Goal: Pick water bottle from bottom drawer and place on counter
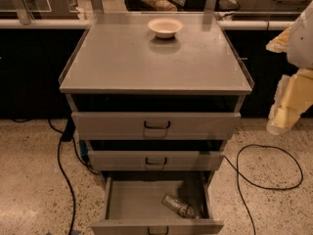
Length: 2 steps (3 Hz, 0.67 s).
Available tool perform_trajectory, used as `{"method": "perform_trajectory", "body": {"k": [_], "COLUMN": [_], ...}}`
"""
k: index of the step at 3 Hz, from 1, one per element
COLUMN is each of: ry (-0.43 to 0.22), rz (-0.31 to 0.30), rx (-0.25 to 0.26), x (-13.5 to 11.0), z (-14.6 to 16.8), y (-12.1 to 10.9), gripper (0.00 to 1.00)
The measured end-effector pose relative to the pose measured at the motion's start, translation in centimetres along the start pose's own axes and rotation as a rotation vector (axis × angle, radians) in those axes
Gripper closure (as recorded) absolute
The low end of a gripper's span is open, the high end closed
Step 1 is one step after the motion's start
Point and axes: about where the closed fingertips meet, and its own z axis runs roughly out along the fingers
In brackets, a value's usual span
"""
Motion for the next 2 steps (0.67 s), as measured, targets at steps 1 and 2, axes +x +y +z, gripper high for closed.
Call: {"method": "perform_trajectory", "body": {"k": [1,2], "ry": [0.003,0.017], "rz": [0.007,0.038], "rx": [0.005,0.027], "x": [0.3,1.5], "z": [-0.1,-0.6], "y": [-0.2,-0.8], "gripper": [0.00,0.00]}}
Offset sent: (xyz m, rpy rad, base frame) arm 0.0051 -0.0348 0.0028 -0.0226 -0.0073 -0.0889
